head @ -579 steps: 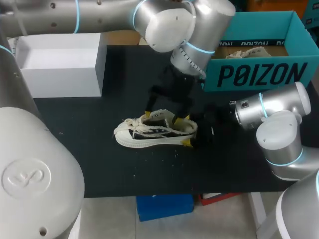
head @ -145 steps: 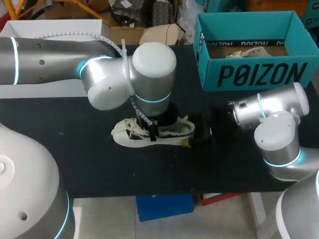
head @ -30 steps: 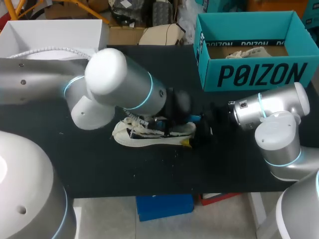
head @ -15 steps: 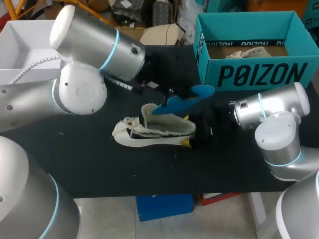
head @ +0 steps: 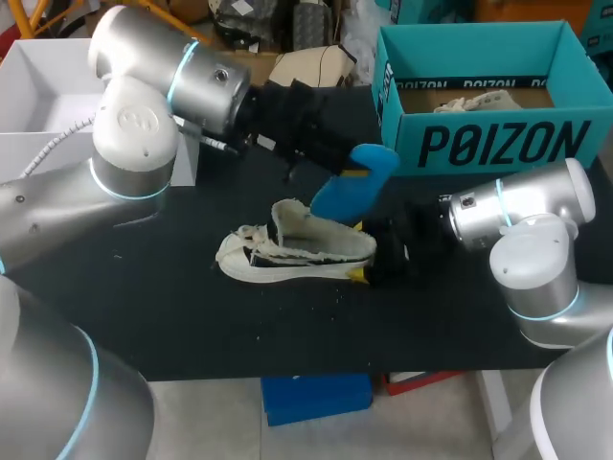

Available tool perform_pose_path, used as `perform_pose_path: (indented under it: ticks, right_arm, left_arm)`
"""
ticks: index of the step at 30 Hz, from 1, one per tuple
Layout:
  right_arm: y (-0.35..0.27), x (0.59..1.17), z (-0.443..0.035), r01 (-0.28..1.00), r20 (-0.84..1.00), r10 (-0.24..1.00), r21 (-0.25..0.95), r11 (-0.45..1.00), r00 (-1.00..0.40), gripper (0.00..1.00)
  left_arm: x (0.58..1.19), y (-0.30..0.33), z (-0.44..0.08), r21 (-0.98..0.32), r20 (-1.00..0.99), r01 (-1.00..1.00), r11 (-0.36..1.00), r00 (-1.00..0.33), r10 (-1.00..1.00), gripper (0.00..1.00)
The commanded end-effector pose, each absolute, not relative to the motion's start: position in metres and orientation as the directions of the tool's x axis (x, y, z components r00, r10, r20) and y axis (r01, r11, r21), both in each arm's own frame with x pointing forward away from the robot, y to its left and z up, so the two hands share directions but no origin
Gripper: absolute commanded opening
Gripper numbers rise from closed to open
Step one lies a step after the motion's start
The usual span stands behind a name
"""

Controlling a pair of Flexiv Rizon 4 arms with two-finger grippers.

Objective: Take the shoe out of the shoebox, open the shoe tongue, remove and reinsert the insole, then place the shoe into the shoebox

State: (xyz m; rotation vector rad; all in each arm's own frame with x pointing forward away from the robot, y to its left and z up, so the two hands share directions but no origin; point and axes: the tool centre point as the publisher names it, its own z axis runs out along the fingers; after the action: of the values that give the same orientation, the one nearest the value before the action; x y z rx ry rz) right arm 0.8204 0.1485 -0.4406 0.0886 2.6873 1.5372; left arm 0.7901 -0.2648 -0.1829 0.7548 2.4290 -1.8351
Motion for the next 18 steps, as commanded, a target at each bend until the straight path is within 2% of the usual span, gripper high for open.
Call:
perform_pose_path:
  ticks: [1, 4, 8, 10, 18]
  right_arm:
    - [0.147, 0.821, -0.443, 0.028, -0.009, 0.071, 0.861, 0.507, -0.997, 0.0]
    - [0.147, 0.821, -0.443, 0.028, -0.009, 0.071, 0.861, 0.507, -0.997, 0.0]
    - [0.147, 0.821, -0.443, 0.028, -0.009, 0.071, 0.861, 0.507, -0.997, 0.0]
    - [0.147, 0.821, -0.443, 0.028, -0.009, 0.071, 0.861, 0.507, -0.997, 0.0]
    - [0.147, 0.821, -0.443, 0.028, -0.009, 0.071, 0.861, 0.507, -0.997, 0.0]
  left_arm:
    - [0.793, -0.267, -0.189, -0.94, -0.288, 0.335, 0.066, -0.882, 0.372, 0.0]
    - [0.793, -0.267, -0.189, -0.94, -0.288, 0.335, 0.066, -0.882, 0.372, 0.0]
    - [0.784, -0.236, -0.175, -0.969, -0.198, 0.231, 0.088, -0.939, 0.281, 0.0]
    - [0.779, -0.224, -0.162, -0.985, -0.147, 0.164, 0.055, -0.96, 0.24, 0.0]
    - [0.763, -0.201, -0.128, -1.0, 0.016, -0.011, 0.029, -0.982, 0.188, 0.0]
